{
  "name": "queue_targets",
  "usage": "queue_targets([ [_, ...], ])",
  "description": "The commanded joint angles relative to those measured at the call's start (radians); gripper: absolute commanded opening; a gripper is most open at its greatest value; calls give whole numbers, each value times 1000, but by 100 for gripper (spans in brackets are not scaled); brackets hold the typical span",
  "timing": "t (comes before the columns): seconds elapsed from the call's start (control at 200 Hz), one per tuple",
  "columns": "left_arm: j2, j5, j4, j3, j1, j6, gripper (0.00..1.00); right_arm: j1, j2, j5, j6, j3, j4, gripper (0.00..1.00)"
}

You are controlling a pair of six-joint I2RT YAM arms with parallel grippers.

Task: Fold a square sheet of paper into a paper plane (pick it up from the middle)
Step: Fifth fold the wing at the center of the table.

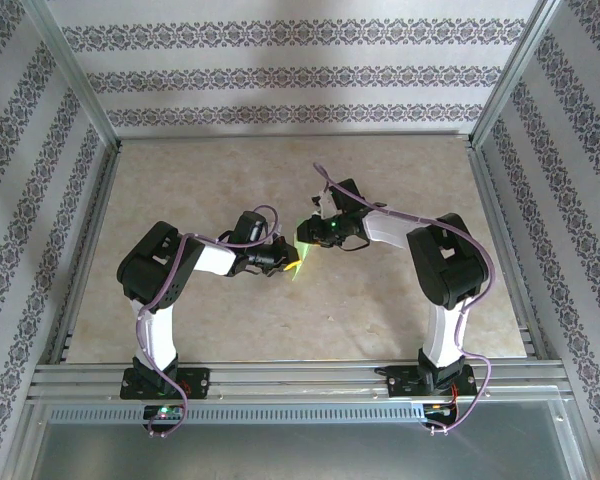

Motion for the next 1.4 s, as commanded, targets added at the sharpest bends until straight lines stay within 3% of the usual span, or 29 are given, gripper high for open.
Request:
queue_targets([
  [0.0,42,2,4,-10,-7,-20,8,8,36,-5,-10,43,9,32],
  [0.805,59,-5,82,-53,14,-113,9,-3,121,53,26,88,-23,32],
  [1.249,40,-16,36,-54,15,-86,10,-6,153,81,39,103,-60,32],
  [1.394,24,-12,35,-60,15,-86,14,-9,163,94,46,107,-79,32],
])
